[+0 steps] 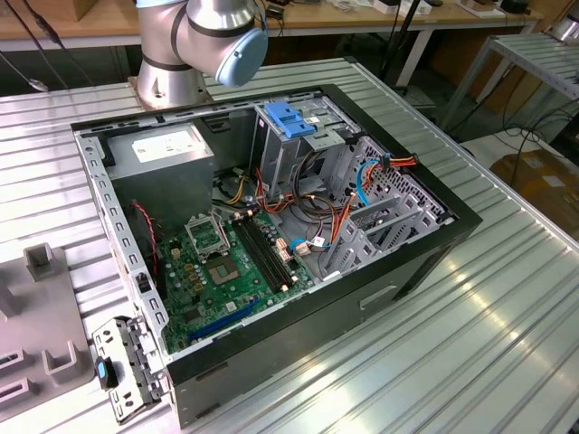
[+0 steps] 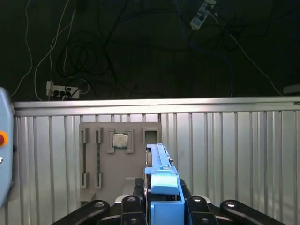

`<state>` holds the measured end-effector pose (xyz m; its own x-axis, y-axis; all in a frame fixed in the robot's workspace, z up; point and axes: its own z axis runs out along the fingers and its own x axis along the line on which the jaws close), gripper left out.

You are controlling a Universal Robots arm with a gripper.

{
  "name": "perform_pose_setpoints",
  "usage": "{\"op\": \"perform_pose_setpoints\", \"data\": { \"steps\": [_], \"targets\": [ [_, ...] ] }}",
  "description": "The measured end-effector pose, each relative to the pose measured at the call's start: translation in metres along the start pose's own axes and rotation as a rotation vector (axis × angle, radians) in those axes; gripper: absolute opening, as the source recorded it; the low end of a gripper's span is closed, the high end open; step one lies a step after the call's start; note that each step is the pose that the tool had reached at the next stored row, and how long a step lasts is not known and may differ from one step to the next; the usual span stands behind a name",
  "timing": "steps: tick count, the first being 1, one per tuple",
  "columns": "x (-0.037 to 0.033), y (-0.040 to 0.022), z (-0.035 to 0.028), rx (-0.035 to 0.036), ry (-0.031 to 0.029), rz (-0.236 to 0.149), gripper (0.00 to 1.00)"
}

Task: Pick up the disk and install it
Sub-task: 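Pick up the disk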

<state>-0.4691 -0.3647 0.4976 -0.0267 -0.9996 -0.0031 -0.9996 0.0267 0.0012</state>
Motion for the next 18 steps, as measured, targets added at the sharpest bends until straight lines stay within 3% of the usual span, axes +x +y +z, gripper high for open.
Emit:
{"op": "perform_pose_setpoints", "data": {
  "steps": [8,15,18],
  "targets": [
    [-0.0001,-0.0029,-0.0013,0.0,0.0,0.0,0.37],
    [-0.0003,-0.0128,-0.0013,0.0001,-0.0001,0.0,0.37],
    [-0.0005,-0.0208,-0.0013,0.0001,0.0,0.0,0.37]
  ]
}}
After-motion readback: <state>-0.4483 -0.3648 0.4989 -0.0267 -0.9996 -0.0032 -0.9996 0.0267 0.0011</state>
